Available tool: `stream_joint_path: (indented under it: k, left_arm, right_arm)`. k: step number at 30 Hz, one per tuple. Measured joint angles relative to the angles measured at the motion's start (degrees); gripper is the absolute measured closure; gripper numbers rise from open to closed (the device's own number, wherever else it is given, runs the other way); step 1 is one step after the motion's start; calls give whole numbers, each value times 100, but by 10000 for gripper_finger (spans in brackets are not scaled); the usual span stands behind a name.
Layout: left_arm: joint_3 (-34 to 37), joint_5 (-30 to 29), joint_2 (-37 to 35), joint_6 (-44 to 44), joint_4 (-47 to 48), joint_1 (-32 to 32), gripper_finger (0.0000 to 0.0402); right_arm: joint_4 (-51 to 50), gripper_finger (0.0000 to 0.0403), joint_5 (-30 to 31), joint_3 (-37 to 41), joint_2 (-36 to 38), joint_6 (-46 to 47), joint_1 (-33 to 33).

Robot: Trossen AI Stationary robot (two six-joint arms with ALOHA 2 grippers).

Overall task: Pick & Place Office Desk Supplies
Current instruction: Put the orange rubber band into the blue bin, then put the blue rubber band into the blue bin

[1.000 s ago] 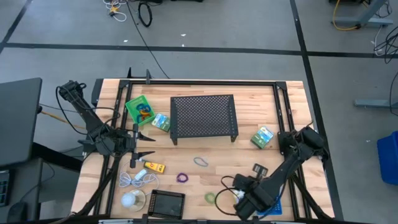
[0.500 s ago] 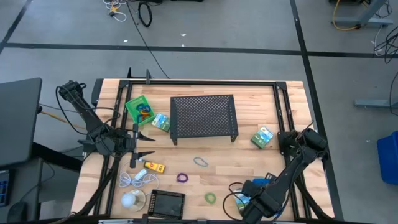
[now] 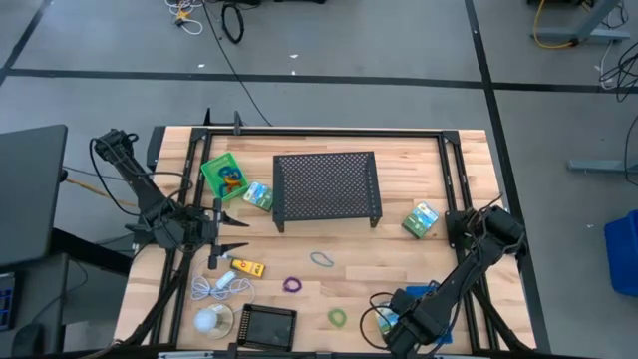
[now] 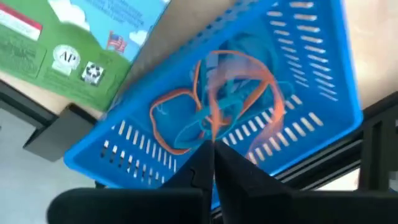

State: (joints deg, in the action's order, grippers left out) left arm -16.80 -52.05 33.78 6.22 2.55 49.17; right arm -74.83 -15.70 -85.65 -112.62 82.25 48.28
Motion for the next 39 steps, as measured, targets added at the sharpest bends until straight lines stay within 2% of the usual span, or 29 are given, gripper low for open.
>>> stream_joint_path:
  k: [5, 12, 15, 20, 23, 31, 35, 39]
  left_arm:
    - [0, 0, 0, 0, 9, 0, 173]
    - [0, 4, 0, 26, 35, 0, 173]
    - [0, 2, 0, 26, 35, 0, 173]
    - [0, -12, 0, 26, 32, 0, 173]
    - [0, -35, 0, 26, 28, 0, 173]
    - [0, -65, -2, 66, -65, -2, 173]
    - [0, -68, -2, 66, -70, -2, 173]
    - [0, -103, -1, 66, -75, -2, 173]
  right_arm:
    - [-65, 342, 298, -7, 12, 93, 23]
    - [-59, 265, 509, -7, 17, 87, 36]
    - [-59, 235, 1081, -7, 82, 48, 34]
    - [68, 208, 2467, -9, 305, -230, -50]
    - [407, 204, 3244, -9, 334, -874, -201]
    - [2027, 204, 4382, -10, 278, -3604, -1156]
    - [2537, 204, 4338, 6, 274, -4803, -1666]
    - [3496, 204, 3801, 450, 218, -5691, -2123]
